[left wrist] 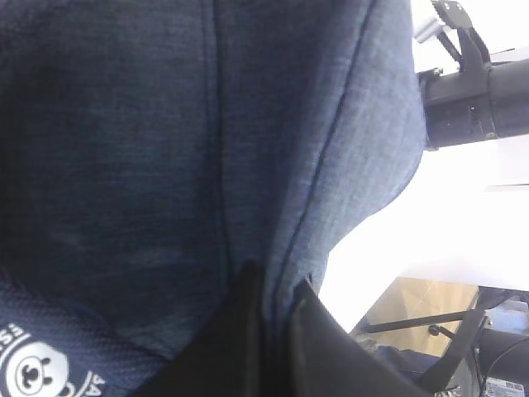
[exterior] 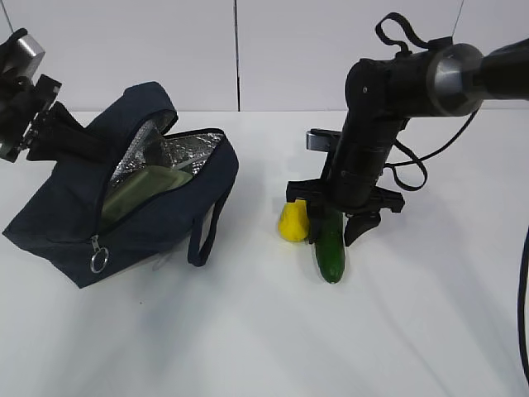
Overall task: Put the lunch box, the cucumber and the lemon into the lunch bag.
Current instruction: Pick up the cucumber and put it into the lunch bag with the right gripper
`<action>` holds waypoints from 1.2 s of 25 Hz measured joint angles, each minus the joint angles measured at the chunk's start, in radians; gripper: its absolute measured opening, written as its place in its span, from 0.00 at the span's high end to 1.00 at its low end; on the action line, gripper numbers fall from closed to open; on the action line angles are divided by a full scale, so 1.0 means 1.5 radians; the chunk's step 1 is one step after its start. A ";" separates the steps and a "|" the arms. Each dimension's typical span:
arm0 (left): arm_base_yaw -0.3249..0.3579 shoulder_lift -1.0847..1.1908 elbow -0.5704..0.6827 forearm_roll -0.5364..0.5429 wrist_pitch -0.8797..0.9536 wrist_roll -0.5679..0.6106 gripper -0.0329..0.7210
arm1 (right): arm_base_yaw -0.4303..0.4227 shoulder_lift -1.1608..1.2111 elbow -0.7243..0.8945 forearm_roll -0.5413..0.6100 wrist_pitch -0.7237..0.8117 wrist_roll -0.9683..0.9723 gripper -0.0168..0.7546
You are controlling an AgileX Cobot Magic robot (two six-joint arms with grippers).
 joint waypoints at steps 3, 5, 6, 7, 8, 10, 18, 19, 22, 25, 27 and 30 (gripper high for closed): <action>0.000 0.000 0.000 0.003 0.000 0.000 0.96 | 0.000 0.006 0.000 0.000 0.000 0.000 0.39; 0.000 0.000 0.000 0.004 0.000 0.000 0.96 | 0.000 0.009 0.000 -0.004 0.001 0.000 0.39; 0.000 0.000 0.000 0.004 0.000 0.000 0.96 | 0.000 0.009 0.000 -0.007 0.001 0.000 0.39; 0.000 0.000 0.000 0.004 0.000 0.000 0.96 | 0.000 0.009 0.000 -0.008 0.001 0.000 0.39; 0.000 0.000 0.000 0.004 0.000 0.000 0.96 | 0.000 0.009 0.000 -0.010 0.001 0.000 0.39; 0.000 0.000 0.000 0.004 0.000 0.000 0.96 | 0.000 0.009 0.000 -0.011 0.001 0.001 0.39; 0.000 0.000 0.000 0.004 0.000 0.000 0.96 | 0.000 0.009 0.000 -0.013 0.001 0.001 0.51; 0.000 0.000 0.000 0.004 0.000 0.000 0.96 | 0.000 0.009 0.000 -0.013 0.001 0.001 0.52; 0.000 0.000 0.000 0.004 0.000 0.000 0.96 | 0.000 0.009 -0.001 -0.013 0.011 0.001 0.54; 0.000 0.000 0.000 0.004 0.000 0.000 0.96 | 0.000 0.002 -0.001 -0.016 0.035 -0.014 0.54; 0.000 0.000 0.000 0.004 0.000 0.000 0.96 | 0.001 -0.015 -0.001 -0.020 0.048 -0.025 0.54; 0.000 0.000 0.000 0.004 0.000 0.000 0.96 | 0.001 -0.060 -0.001 -0.020 0.051 -0.040 0.54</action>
